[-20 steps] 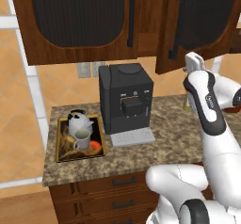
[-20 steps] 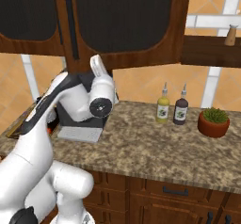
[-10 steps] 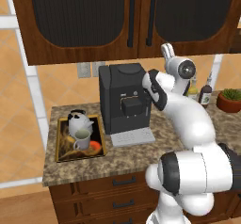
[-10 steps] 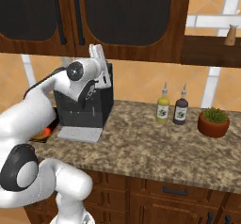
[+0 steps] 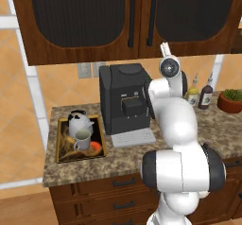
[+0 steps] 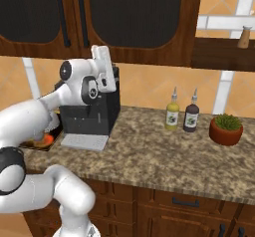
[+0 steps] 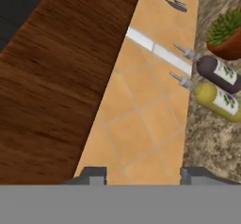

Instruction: Pick the kettle from the counter and place it on the tray. Then pick the mug from the cabinet and place it on the tray. Then close the cabinet doors.

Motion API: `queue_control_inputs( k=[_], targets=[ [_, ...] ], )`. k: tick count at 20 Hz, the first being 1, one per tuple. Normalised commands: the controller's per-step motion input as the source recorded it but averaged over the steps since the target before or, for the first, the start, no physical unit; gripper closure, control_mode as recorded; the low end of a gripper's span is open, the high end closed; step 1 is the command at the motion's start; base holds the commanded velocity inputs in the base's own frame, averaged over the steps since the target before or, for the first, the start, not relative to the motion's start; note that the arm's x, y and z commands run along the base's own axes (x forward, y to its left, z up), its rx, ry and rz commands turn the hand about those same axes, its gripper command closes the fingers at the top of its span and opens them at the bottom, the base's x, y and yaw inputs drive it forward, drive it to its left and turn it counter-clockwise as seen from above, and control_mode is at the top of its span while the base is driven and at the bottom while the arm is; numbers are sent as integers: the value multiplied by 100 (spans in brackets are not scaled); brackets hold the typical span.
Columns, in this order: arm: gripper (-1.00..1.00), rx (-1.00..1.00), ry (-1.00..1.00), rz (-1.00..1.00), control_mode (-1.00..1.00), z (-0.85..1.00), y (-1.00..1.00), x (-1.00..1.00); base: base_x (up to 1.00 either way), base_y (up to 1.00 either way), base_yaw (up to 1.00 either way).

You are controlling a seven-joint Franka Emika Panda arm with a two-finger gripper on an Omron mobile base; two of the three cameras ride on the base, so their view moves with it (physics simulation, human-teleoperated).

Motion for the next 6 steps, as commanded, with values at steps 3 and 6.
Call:
queue_control_inputs(
  k=[3,6],
  targets=[
    [-100,2,23,-13,-100,24,5,44,0,0,0],
    [-100,3,22,-9,-100,38,6,21,0,0,0]
  ],
)
